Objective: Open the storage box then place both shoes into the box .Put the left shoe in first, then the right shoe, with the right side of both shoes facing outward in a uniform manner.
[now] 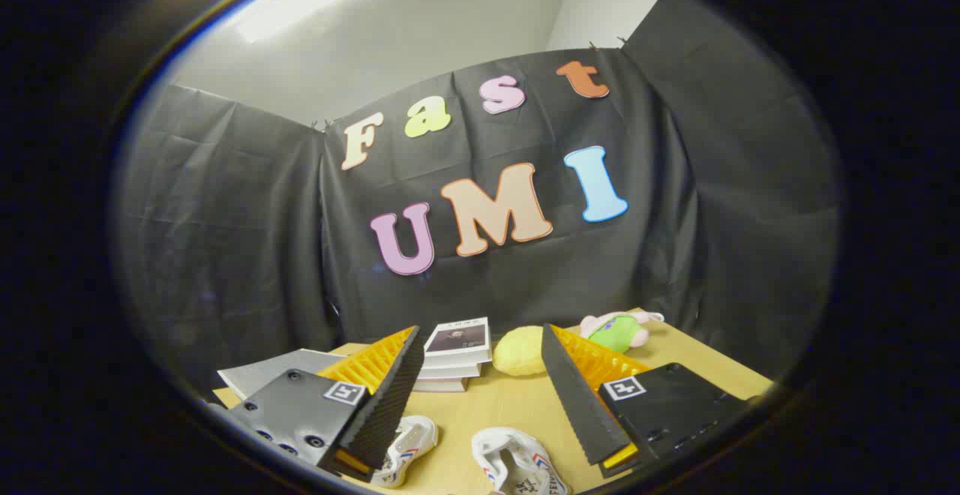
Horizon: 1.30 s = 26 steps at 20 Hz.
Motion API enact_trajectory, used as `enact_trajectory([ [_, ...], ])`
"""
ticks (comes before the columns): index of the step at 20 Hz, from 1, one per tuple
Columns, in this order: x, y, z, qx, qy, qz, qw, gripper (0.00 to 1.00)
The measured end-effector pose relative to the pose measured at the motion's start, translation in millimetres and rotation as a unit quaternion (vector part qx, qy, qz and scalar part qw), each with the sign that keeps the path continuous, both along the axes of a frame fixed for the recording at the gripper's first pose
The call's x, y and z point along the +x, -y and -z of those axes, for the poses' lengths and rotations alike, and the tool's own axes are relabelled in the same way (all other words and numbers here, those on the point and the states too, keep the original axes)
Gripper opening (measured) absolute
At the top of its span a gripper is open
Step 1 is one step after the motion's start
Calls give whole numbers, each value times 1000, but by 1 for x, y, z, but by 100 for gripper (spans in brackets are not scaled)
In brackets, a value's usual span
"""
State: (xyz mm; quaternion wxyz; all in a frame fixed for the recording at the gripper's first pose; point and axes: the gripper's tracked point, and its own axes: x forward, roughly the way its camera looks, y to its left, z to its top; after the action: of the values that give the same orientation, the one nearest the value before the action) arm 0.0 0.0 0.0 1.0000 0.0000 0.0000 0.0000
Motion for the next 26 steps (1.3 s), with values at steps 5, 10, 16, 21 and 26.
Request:
enact_trajectory([
  [5,0,-2,1,-2,-2,0,1000,98],
  [10,-1,-2,3,-10,-4,3,1000,98],
  [16,-2,1,5,-5,-4,8,1000,98],
  [21,-3,-1,10,4,-9,7,1000,98],
  [26,-4,-18,30,30,-28,-8,999,98],
])
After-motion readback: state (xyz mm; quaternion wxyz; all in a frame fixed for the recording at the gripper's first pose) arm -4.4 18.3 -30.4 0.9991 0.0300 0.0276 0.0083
